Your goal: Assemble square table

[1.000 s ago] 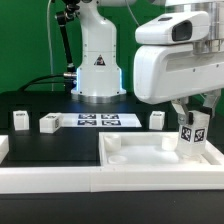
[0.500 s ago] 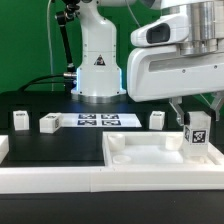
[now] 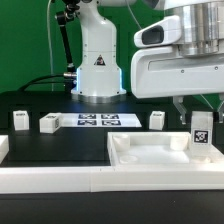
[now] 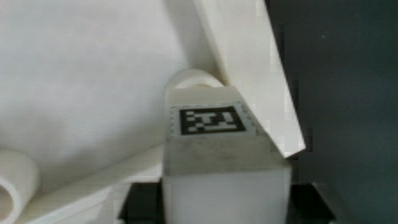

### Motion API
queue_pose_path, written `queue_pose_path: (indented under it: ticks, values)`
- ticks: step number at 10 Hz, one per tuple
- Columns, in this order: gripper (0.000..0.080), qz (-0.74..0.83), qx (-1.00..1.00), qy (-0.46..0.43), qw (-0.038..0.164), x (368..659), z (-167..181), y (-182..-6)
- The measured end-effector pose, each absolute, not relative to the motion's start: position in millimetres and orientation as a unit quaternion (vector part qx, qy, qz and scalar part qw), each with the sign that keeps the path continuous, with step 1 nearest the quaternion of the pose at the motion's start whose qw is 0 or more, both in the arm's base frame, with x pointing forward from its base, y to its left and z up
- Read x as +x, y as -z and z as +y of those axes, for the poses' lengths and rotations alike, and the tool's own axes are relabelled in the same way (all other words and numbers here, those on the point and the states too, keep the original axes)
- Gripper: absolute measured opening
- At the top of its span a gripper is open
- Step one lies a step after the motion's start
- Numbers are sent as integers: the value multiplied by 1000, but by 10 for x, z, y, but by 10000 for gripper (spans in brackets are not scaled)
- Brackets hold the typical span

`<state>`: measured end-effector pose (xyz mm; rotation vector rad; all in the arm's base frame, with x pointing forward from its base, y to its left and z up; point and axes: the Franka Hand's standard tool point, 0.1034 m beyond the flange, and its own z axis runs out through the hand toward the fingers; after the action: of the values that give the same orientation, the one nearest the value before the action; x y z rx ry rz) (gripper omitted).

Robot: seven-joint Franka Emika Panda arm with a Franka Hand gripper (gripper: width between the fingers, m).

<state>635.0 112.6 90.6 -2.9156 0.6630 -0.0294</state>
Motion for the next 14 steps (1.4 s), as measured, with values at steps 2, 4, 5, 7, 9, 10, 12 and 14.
queue_pose_path:
  ticks: [2, 4, 5, 7, 9, 10, 12, 14]
  values:
    - [293, 296, -952, 5, 75, 6351, 1116, -906]
    - [293, 365, -928, -1, 72, 6344, 1123, -902]
    - [293, 402, -913, -4, 71, 6341, 1126, -900]
    - [293, 459, -885, -12, 73, 6336, 1123, -898]
    - [293, 506, -859, -16, 71, 6332, 1125, -895]
    - [293, 523, -849, -18, 72, 6332, 1128, -896]
    - [293, 572, -817, -24, 72, 6329, 1136, -896]
    - [293, 614, -785, -31, 75, 6325, 1161, -896]
